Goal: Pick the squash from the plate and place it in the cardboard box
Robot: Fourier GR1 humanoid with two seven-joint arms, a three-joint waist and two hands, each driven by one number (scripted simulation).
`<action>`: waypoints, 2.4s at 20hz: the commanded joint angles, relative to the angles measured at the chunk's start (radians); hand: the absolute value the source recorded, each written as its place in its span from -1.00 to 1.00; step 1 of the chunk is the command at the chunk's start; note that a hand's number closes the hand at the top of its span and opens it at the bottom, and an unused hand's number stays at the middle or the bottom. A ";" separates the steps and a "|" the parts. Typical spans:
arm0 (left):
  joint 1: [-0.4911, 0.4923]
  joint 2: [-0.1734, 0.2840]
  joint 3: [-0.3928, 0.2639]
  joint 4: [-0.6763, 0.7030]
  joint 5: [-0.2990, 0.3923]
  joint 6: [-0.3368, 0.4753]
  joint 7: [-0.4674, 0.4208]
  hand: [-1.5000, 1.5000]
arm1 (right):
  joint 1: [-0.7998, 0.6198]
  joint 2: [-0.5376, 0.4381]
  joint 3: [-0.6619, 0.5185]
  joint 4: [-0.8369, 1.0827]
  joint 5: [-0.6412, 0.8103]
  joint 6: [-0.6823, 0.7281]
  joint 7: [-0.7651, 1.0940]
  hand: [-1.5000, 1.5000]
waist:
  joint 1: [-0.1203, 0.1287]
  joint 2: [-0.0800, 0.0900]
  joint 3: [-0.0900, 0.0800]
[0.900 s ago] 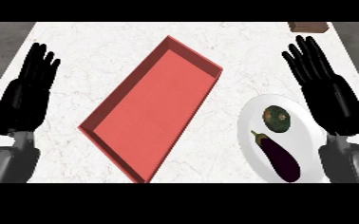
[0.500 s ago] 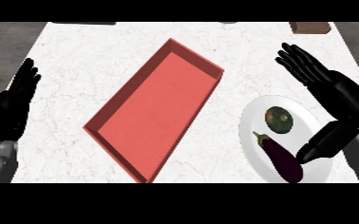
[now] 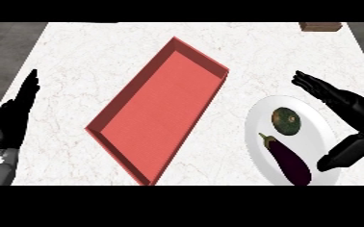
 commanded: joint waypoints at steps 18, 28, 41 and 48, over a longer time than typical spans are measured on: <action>-0.062 -0.033 -0.017 0.095 -0.056 -0.011 -0.008 0.00 | -0.333 -0.148 0.450 0.394 0.788 -0.339 -0.454 -1.00 | 0.028 -0.011 -0.009; 0.045 -0.041 0.018 0.018 -0.086 -0.010 -0.008 0.00 | -0.493 -0.004 0.494 0.719 0.946 -0.444 -0.531 -1.00 | -0.012 -0.027 -0.010; -0.032 -0.090 0.052 0.063 -0.148 -0.014 0.050 0.00 | -0.554 0.029 0.467 0.789 0.981 -0.400 -0.627 -1.00 | -0.038 -0.030 -0.011; -0.002 -0.074 0.085 0.051 -0.158 -0.020 0.022 0.00 | -0.484 0.034 0.490 0.668 0.947 -0.391 -0.636 -1.00 | -0.045 -0.033 -0.012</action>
